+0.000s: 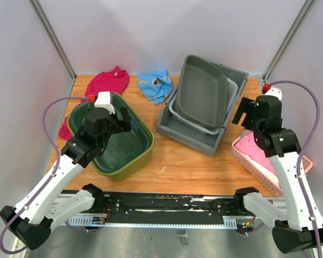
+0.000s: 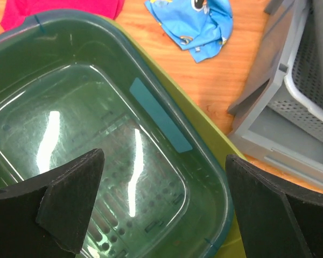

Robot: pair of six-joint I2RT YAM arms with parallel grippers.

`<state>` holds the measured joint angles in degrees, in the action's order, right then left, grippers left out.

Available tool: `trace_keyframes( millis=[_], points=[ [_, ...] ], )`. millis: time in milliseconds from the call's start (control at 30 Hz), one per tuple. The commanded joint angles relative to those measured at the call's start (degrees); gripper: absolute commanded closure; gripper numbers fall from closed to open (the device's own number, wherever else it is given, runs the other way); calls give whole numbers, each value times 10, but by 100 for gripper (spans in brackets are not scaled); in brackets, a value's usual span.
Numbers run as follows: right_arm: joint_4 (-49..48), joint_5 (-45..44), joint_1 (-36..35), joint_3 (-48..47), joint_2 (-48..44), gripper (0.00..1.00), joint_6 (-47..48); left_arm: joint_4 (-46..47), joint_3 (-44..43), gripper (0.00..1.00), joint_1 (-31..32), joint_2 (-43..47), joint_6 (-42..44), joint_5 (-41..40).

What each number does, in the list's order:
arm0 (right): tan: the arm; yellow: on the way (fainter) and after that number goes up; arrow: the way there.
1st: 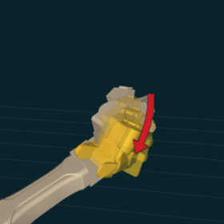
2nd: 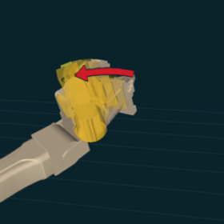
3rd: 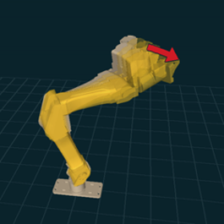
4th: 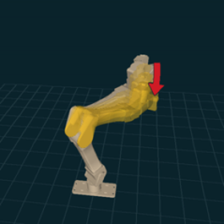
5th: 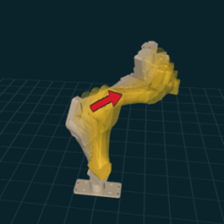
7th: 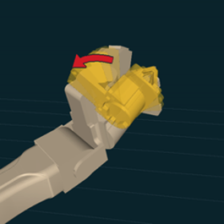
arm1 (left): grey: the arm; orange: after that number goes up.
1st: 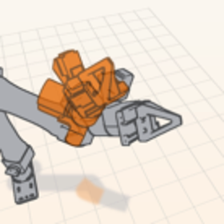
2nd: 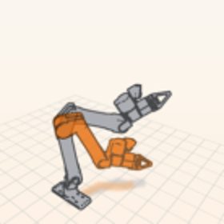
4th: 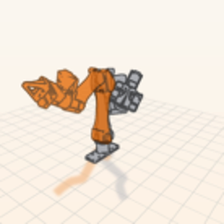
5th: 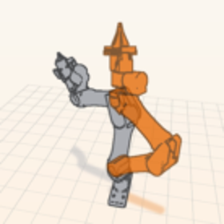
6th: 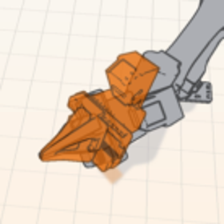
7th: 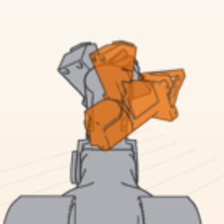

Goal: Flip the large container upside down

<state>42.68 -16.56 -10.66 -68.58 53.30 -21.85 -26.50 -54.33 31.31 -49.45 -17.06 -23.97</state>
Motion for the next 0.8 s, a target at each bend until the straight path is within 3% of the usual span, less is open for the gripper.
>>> trace_keyframes(
  millis=[0, 333, 700, 767],
  points=[
    [-21, -16, -11, 17, -11, 15, -21, -25, -25, 1, 4, -18, -32, -19],
    [-60, 26, -11, 69, -80, 14, 10, -154, -116, 1, -14, -143, -104, -102],
    [-102, 34, -11, 127, -154, 13, 15, -177, -176, 1, -259, -168, -111, 11],
    [-102, 41, -12, 128, -154, 13, 19, -163, -177, 1, -290, -173, -73, 26]
  ],
)
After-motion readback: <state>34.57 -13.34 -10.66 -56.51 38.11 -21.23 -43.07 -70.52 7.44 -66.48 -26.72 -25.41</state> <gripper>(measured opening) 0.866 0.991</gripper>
